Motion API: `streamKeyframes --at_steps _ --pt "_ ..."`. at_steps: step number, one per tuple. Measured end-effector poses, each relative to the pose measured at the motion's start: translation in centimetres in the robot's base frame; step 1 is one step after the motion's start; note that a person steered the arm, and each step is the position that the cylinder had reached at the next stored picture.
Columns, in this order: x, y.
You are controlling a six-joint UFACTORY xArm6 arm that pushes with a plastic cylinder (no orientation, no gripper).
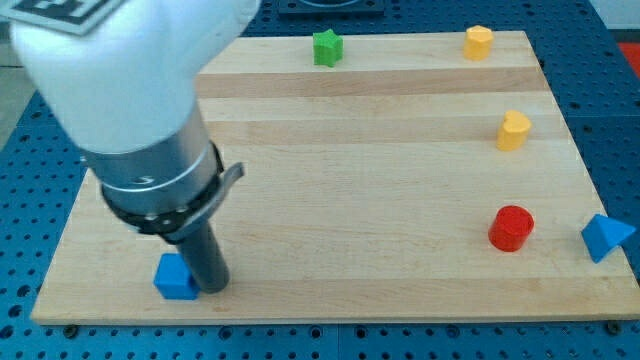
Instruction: Move the blue triangle to the bottom center of the board
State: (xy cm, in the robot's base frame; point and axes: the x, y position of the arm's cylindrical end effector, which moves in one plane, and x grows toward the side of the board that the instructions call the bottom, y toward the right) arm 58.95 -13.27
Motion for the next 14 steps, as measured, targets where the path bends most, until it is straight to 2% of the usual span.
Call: streamKeyframes --at_steps 3,4,5,6,7,9,10,12,13,14 --pt "0.0 -7.6" --pt "0.0 -8.1" --pt "-0.2 -5.1" --pt "-0.4 1.5" --pt "-2.3 8.1" --pt "-9.4 19.2" --pt "-11.7 27.3" --pt "-11.0 44.3" --pt "-9.5 47.8" --pt "-7.4 47.8"
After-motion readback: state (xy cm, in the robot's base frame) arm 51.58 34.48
